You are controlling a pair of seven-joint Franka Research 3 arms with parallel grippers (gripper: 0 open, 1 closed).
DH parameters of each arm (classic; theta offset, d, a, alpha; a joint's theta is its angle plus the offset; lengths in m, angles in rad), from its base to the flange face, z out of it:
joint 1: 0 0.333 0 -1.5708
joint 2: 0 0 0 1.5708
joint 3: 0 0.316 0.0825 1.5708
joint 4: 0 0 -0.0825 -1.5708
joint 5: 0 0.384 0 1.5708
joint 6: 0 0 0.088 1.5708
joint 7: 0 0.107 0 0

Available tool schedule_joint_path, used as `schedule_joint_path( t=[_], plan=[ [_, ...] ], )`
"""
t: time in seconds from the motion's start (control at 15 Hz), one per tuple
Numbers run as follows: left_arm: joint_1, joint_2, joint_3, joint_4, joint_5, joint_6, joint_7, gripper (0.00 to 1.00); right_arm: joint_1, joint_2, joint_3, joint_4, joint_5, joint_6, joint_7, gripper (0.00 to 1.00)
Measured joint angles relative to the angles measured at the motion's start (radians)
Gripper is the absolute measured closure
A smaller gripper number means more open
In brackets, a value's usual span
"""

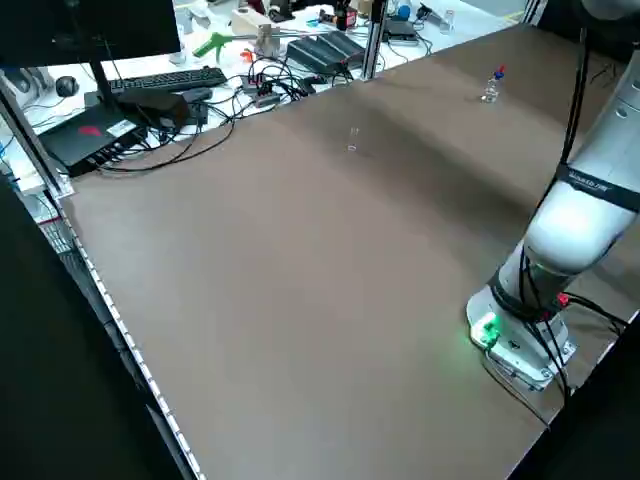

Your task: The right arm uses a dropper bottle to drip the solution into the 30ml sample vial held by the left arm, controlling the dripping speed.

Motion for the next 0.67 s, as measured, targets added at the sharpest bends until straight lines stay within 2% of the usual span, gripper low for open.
schedule_joint_path(
  t=[0.67],
  plan=[
    [0.0,-0.007,0.009,0.0,0.001,0.001,-0.003,0.0,0.008,0.012,0.011,-0.003,0.002,-0.011,-0.001,0.0]
  ],
)
